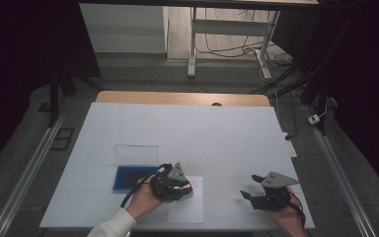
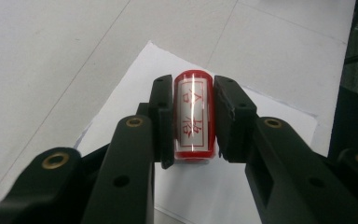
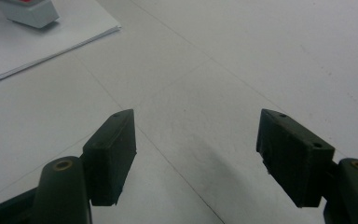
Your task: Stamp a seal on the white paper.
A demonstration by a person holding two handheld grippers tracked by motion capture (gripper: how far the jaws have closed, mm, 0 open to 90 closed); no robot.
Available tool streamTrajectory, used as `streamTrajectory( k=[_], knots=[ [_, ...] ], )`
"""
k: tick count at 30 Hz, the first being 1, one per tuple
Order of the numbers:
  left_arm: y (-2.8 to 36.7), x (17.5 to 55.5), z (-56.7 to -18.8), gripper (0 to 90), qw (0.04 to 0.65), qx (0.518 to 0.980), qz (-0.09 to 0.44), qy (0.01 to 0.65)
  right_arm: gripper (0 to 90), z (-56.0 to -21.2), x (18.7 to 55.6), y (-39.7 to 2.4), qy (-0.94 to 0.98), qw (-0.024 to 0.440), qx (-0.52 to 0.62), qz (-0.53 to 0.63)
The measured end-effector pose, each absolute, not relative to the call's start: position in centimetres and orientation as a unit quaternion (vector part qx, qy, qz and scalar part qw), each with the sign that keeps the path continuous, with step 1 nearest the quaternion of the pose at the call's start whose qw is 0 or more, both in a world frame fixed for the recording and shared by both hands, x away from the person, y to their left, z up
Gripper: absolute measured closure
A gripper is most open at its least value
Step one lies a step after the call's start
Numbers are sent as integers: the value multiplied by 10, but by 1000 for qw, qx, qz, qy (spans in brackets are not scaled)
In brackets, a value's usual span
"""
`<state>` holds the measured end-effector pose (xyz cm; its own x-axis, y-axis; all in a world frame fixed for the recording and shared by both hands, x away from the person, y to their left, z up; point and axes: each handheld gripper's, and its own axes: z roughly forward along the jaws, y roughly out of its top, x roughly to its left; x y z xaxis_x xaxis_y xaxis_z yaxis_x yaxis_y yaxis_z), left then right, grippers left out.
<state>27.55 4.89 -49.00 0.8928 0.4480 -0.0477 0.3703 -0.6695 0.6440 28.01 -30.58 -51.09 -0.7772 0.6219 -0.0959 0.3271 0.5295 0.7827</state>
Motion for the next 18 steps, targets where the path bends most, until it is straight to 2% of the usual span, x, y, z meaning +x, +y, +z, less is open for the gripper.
streamTrajectory(
  k=[18],
  knots=[
    [46,276,-495,701,332,915,60,221,286,-511,280,-306,856,184,278,394]
  ],
)
